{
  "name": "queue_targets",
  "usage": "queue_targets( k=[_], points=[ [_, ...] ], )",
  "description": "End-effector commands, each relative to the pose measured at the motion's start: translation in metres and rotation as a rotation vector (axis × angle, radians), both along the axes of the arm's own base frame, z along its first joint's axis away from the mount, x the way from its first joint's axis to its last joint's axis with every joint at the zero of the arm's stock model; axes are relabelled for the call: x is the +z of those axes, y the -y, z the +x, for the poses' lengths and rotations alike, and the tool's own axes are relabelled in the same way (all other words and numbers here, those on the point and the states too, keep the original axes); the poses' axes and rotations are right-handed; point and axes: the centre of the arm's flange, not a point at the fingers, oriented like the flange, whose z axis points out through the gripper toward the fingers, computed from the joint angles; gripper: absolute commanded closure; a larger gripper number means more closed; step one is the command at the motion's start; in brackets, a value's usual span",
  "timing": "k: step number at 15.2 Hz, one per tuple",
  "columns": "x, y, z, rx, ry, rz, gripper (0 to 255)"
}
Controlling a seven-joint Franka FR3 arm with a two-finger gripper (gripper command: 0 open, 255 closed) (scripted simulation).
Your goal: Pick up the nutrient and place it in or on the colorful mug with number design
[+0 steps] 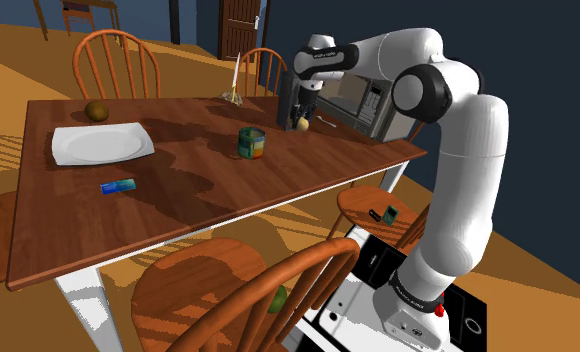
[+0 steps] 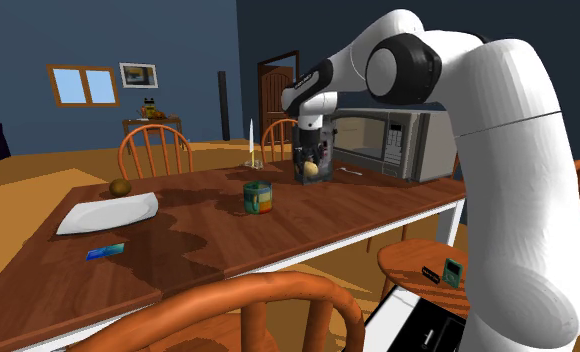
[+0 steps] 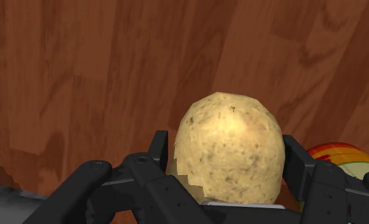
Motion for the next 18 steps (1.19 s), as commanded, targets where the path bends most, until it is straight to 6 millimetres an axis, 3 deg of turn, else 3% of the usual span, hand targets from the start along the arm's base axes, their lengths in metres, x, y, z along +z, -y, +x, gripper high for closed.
queue_targets(
  k=[1,9,18],
  points=[
    [0.011,0.001,0.000,0.000,0.000,0.000,255],
    [0.051,0.001,0.000,0.000,0.000,0.000,255],
    [0.051,-0.102,0.061,0.000,0.000,0.000,255]
  ],
)
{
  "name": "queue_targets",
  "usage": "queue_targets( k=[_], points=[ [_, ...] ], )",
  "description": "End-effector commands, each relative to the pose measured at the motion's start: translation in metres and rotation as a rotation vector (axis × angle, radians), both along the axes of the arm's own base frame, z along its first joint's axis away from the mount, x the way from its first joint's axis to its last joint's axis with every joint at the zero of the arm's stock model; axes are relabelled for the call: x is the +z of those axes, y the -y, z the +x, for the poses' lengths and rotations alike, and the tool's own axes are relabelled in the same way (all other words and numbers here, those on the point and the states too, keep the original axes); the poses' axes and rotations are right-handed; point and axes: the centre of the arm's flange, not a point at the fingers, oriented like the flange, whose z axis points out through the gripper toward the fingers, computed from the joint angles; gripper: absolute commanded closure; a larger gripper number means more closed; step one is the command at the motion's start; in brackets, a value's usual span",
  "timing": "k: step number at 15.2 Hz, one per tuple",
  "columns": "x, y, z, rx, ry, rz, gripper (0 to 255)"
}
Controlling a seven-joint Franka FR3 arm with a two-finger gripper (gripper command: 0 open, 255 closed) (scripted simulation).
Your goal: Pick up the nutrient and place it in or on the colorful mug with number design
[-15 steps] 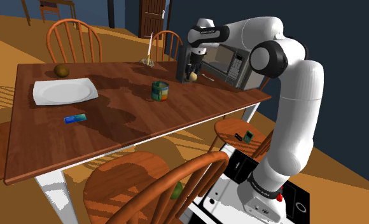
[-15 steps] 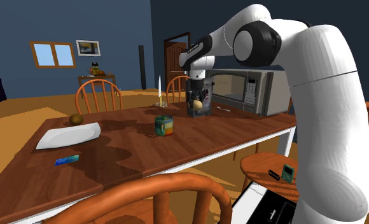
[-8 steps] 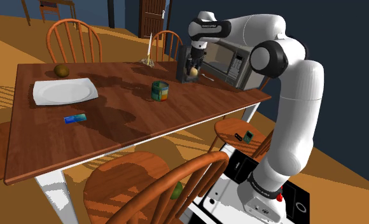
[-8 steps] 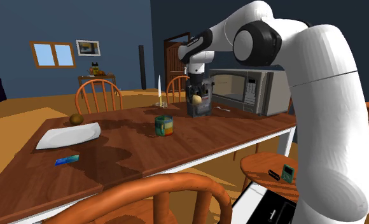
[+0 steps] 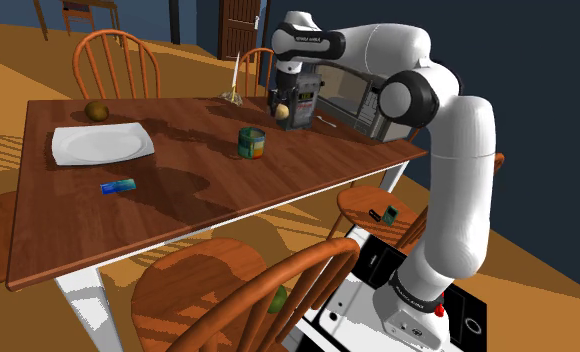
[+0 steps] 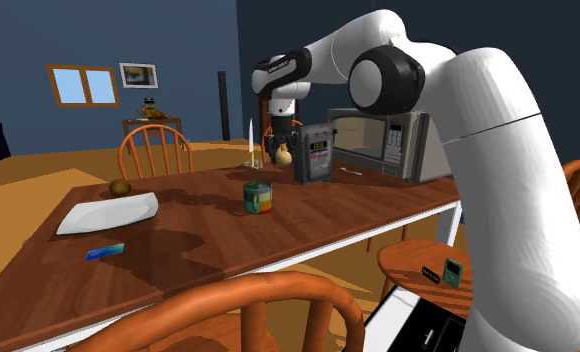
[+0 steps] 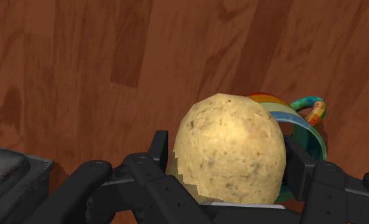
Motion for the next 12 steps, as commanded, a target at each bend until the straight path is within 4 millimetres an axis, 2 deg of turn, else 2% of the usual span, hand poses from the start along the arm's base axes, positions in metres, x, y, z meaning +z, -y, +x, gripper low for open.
queue_targets(
  k=[1,5,6,12],
  points=[
    [0.002,-0.025,0.013,-0.001,0.000,0.000,255],
    [0.002,-0.071,0.040,-0.001,0.000,0.000,255],
    [0.002,-0.077,0.044,-0.001,0.000,0.000,255],
    [-0.029,-0.077,0.044,-0.001,0.000,0.000,255]
  ],
)
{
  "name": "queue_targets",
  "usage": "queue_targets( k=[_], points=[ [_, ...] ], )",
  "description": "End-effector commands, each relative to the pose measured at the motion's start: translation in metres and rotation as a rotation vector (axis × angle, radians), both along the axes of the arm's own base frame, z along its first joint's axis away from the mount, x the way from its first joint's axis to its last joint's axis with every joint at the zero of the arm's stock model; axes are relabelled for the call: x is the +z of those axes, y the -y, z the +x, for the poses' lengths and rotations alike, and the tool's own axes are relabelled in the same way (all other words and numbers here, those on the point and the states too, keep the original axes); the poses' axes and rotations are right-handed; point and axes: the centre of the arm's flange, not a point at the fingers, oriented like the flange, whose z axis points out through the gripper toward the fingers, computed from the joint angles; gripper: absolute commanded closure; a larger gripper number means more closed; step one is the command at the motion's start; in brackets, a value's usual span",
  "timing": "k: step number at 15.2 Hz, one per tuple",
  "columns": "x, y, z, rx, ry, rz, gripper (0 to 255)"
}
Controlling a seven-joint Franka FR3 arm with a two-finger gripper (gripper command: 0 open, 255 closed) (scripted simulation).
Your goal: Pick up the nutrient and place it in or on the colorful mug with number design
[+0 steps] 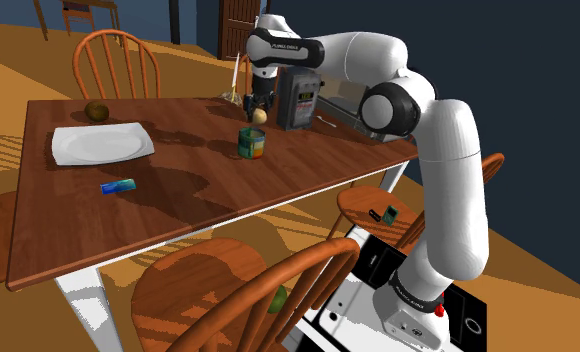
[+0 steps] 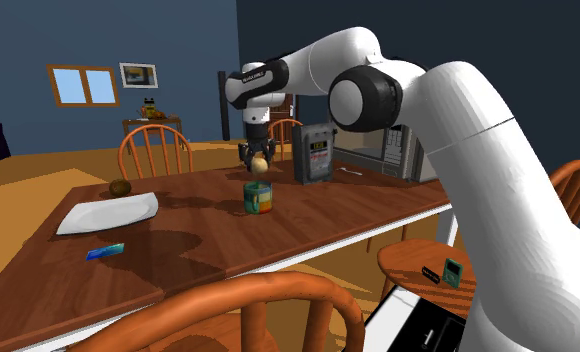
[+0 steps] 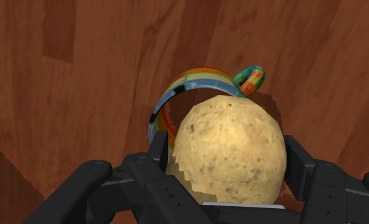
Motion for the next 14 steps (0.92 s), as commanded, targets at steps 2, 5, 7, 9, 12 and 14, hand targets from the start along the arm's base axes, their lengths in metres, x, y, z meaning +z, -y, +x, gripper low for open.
queue_targets(
  k=[2,5,7,9,12,14],
  points=[
    [-0.016,-0.001,0.001,0.000,0.001,0.000,255],
    [-0.032,-0.001,0.001,0.000,0.001,0.000,255],
    [-0.044,-0.001,0.001,0.000,0.001,0.000,255],
    [-0.044,-0.001,0.001,0.000,0.001,0.000,255],
    [-0.044,-0.001,0.001,0.000,0.001,0.000,255],
    [-0.044,-0.001,0.001,0.000,0.001,0.000,255]
  ],
)
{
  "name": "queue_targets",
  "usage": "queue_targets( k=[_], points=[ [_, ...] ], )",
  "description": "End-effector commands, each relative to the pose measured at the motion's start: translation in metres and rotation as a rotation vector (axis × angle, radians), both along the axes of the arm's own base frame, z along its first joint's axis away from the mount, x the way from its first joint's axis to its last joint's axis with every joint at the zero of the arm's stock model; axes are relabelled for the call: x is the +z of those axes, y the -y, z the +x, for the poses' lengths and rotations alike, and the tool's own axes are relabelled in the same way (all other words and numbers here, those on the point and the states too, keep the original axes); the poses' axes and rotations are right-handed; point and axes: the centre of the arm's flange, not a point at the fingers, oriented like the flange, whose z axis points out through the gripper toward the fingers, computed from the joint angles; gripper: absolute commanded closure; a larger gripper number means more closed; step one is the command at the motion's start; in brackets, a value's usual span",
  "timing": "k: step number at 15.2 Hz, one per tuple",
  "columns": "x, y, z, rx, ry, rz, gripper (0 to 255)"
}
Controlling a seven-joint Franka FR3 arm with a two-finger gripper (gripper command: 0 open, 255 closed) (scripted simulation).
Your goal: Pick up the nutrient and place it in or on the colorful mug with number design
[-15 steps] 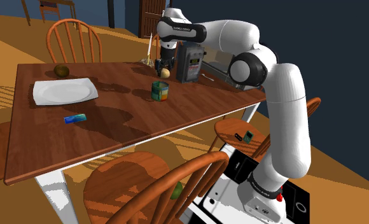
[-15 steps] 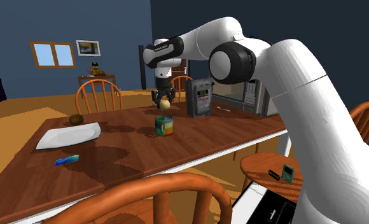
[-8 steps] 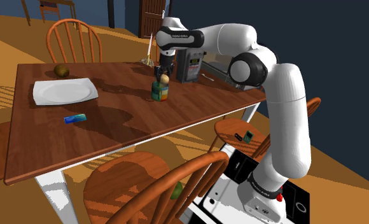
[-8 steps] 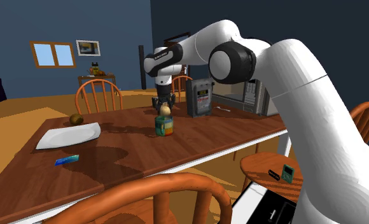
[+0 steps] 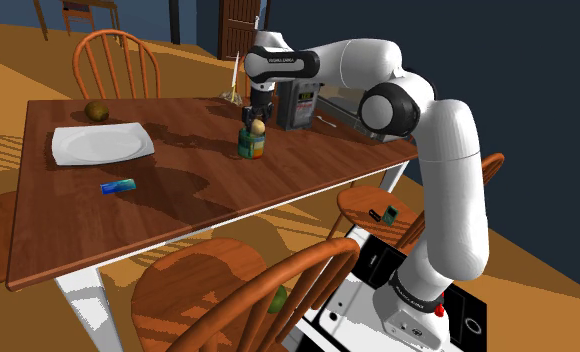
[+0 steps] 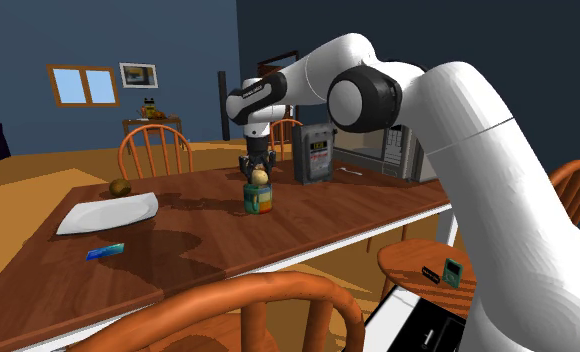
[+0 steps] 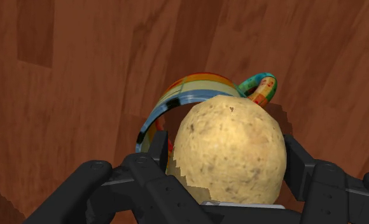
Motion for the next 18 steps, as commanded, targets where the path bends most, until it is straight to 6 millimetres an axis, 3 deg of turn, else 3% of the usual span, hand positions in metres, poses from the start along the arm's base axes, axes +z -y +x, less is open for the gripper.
queue_targets(
  k=[1,6,10,18],
  points=[
    [0.000,0.000,0.000,0.000,0.000,0.000,0],
    [0.000,0.000,0.000,0.000,0.000,0.000,0],
    [0.050,-0.002,-0.002,0.000,0.000,0.000,0],
    [0.050,-0.002,-0.002,0.000,0.000,0.000,0]
  ],
)
